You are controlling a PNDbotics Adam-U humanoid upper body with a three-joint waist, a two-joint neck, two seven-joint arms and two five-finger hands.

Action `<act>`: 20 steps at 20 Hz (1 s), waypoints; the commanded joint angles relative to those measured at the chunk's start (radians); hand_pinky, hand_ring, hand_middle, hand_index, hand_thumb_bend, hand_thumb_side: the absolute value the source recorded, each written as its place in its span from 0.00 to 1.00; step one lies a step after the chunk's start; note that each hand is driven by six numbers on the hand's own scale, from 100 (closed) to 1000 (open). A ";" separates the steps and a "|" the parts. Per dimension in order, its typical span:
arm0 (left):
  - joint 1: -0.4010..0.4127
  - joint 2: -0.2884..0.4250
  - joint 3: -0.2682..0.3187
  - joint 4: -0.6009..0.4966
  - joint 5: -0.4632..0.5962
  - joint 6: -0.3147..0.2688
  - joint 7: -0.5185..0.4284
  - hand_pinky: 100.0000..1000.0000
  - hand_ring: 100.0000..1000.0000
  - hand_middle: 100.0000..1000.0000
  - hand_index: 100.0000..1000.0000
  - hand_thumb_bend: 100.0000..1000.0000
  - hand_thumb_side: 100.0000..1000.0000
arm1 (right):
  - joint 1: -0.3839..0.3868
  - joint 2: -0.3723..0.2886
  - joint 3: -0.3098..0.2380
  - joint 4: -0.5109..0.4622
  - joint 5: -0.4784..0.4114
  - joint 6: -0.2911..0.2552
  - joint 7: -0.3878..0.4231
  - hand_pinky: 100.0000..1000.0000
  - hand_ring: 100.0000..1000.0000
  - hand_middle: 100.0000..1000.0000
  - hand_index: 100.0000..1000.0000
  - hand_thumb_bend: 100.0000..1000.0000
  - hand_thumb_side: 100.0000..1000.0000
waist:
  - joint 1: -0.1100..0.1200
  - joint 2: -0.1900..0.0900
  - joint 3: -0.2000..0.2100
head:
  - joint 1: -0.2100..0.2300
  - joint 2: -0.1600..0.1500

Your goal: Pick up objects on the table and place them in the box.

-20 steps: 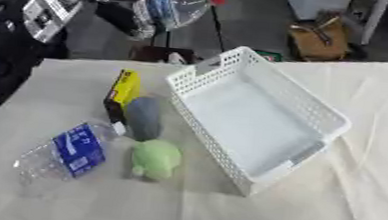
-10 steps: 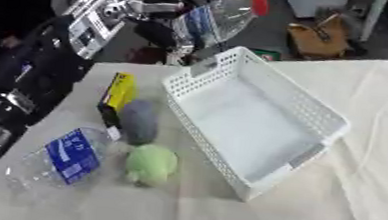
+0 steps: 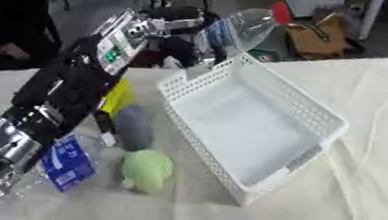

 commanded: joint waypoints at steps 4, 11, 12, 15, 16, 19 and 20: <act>-0.018 -0.008 0.037 0.014 -0.173 -0.060 0.104 0.85 0.90 0.84 0.56 0.00 0.66 | -0.023 0.002 0.008 -0.017 -0.020 -0.007 0.015 0.78 0.74 0.61 0.85 0.00 1.00 | -0.003 -0.010 -0.016 | 0.017 -0.017; -0.010 -0.029 0.063 0.066 -0.287 -0.098 0.191 0.85 0.90 0.85 0.70 0.00 0.67 | -0.028 0.006 0.012 -0.017 -0.028 -0.008 0.021 0.78 0.74 0.61 0.85 0.00 1.00 | -0.003 -0.008 -0.017 | 0.016 -0.015; -0.008 -0.030 0.064 0.069 -0.301 -0.101 0.199 0.87 0.91 0.87 0.87 0.00 0.68 | -0.028 0.006 0.012 -0.017 -0.029 -0.008 0.022 0.78 0.74 0.61 0.85 0.00 1.00 | -0.003 -0.007 -0.018 | 0.015 -0.015; -0.004 -0.029 0.068 0.076 -0.374 -0.092 0.223 0.88 0.91 0.89 0.96 0.00 0.69 | -0.030 0.007 0.013 -0.017 -0.032 -0.009 0.023 0.78 0.74 0.61 0.85 0.00 1.00 | -0.003 -0.006 -0.022 | 0.015 -0.016; -0.003 -0.031 0.070 0.079 -0.397 -0.090 0.231 0.89 0.92 0.91 1.00 0.06 0.74 | -0.031 0.007 0.013 -0.017 -0.033 -0.009 0.024 0.78 0.74 0.61 0.85 0.00 1.00 | -0.003 -0.006 -0.022 | 0.015 -0.015; 0.001 -0.036 0.075 0.090 -0.442 -0.099 0.249 0.89 0.93 0.93 1.00 0.13 0.81 | -0.031 0.006 0.013 -0.017 -0.034 -0.008 0.025 0.78 0.74 0.61 0.85 0.00 1.00 | -0.003 -0.005 -0.022 | 0.015 -0.015; 0.003 -0.037 0.077 0.093 -0.448 -0.103 0.255 0.89 0.93 0.94 1.00 0.16 0.83 | -0.031 0.006 0.014 -0.017 -0.035 -0.008 0.025 0.78 0.74 0.61 0.85 0.00 1.00 | -0.003 -0.005 -0.022 | 0.015 -0.015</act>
